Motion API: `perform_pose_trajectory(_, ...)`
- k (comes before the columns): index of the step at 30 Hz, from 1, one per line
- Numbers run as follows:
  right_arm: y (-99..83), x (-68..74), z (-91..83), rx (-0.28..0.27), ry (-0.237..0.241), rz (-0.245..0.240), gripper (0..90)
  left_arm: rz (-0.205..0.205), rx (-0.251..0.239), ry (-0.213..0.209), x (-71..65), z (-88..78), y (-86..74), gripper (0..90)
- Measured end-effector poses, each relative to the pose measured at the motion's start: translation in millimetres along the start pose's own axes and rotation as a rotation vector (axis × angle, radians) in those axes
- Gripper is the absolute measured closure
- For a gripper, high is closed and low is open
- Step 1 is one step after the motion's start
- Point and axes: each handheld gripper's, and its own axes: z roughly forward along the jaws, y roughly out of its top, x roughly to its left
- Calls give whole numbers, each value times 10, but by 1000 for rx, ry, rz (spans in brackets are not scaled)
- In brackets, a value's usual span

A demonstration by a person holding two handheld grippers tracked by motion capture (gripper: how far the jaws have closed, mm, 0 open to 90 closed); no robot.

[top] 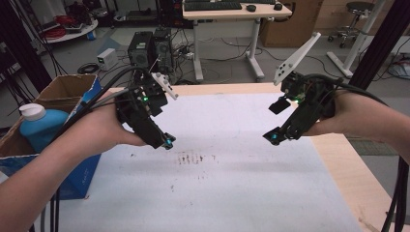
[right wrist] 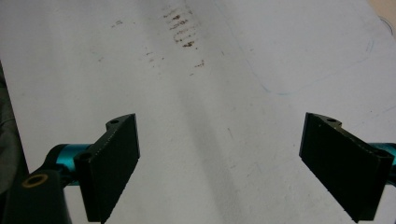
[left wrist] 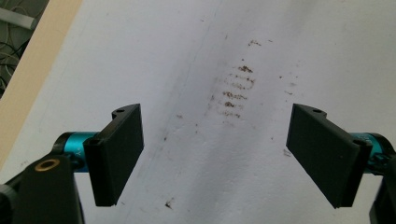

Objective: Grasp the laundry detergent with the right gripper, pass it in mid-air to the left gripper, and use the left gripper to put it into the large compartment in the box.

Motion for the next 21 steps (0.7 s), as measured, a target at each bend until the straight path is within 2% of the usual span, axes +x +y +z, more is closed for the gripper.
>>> perform_pose_trajectory(6, -9, -3, 0, 3, -3, 2, 115, -10, -3, -2, -2, 16, 0, 191)
perform_pose_trajectory(13, -28, -10, 0, 4, -4, 3, 115, -1, 9, -3, 4, 23, -2, 191)
perform_pose_trajectory(15, -34, -8, 5, 2, -3, 8, 115, -15, 3, -6, 0, 31, -5, 190)
perform_pose_trajectory(18, -41, -8, 13, 2, -3, 10, 115, -3, 15, -4, 14, 27, -5, 191)
perform_pose_trajectory(21, -42, -8, 14, 1, -2, 9, 115, -17, 2, -3, 10, 31, -13, 191)
